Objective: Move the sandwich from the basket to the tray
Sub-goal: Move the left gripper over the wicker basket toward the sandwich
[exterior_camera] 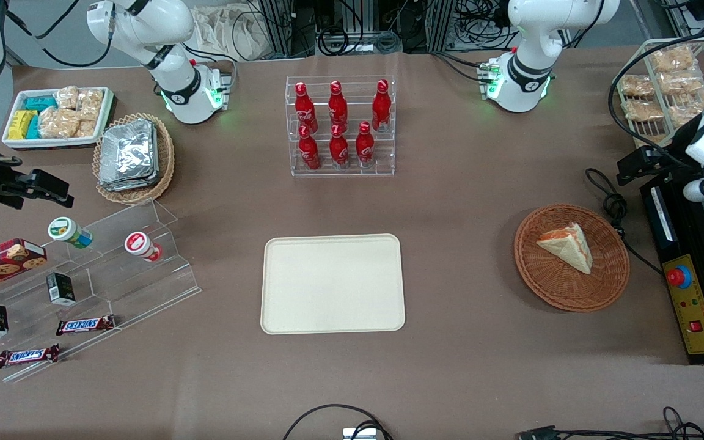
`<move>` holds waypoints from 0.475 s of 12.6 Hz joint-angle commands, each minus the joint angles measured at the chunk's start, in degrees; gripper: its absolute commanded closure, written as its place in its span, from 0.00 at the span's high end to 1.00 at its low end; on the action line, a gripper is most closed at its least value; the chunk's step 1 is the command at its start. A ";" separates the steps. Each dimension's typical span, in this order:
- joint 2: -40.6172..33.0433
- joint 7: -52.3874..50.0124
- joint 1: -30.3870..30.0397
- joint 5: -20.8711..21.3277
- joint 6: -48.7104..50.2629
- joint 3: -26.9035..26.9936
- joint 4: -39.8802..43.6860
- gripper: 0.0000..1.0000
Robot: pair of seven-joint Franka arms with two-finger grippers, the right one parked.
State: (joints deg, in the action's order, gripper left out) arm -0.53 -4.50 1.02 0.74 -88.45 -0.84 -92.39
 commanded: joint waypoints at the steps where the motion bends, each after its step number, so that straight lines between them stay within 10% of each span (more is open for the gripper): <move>1: 0.44 0.90 0.21 -0.65 1.09 0.49 1.95 1.00; 6: 2.01 0.99 -0.14 0.23 0.91 0.66 1.51 1.00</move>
State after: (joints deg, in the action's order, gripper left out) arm -0.03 -4.29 0.94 0.78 -88.44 -0.63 -92.17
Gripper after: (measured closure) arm 0.000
